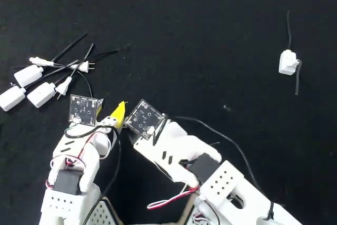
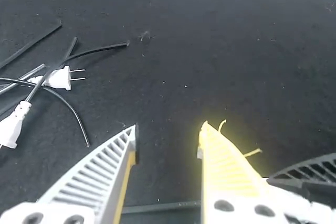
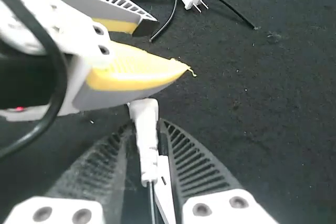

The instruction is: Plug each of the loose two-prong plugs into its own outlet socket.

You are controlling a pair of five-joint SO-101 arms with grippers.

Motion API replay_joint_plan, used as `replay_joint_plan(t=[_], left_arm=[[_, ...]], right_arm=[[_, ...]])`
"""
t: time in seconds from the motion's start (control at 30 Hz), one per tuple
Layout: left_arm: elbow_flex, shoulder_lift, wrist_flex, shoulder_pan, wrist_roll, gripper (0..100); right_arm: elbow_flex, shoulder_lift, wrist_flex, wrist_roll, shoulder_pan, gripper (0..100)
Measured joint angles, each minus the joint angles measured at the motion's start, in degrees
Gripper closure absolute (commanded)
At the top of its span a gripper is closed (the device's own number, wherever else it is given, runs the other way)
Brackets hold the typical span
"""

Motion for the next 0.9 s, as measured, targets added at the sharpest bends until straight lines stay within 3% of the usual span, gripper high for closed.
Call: replay_joint_plan(t=[0.9], left_arm=[[0.5, 0.0, -0.7, 0.0, 0.0, 80]], right_arm=[[0.0, -0.1, 0.0, 0.0, 0.0, 98.8]])
